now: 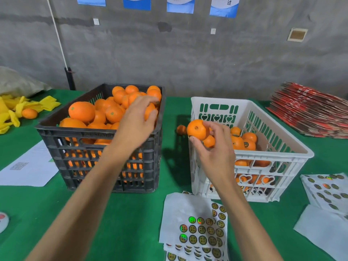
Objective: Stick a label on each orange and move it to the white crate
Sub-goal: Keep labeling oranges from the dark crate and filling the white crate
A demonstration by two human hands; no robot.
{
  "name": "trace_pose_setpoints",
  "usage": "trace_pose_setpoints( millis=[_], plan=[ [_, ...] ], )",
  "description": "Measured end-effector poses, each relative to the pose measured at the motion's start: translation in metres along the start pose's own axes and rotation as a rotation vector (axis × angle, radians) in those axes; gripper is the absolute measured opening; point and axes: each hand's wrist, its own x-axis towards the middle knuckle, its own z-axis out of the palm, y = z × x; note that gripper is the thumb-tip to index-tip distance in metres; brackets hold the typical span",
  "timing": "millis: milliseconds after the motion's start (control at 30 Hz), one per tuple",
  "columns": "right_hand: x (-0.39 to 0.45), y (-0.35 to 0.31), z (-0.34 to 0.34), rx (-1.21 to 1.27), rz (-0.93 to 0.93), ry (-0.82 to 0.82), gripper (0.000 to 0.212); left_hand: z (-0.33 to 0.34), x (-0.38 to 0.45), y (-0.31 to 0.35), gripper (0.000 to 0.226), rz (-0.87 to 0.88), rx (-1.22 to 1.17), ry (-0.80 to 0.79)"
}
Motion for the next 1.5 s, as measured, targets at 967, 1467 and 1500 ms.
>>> trace_pose_setpoints(
  millis=[967, 1467, 1500],
  plan=[
    [-0.063, 0.024, 0.011, 0.097, -0.252, -0.180, 0.022, 0.061, -0.116, 0.015, 0.067, -0.005, -0.436, 0.111],
    [-0.157, 0.102, -0.002, -0.019, 0.171, -0.820, 0.041, 0.150, -0.219, -0.019, 0.049, -0.648, -0.665, -0.199],
    [-0.158, 0.102, 0.000, -0.029, 0.167, -0.826, 0.044, 0.151, -0.218, -0.023, 0.049, -0.651, -0.670, -0.193]
  ],
)
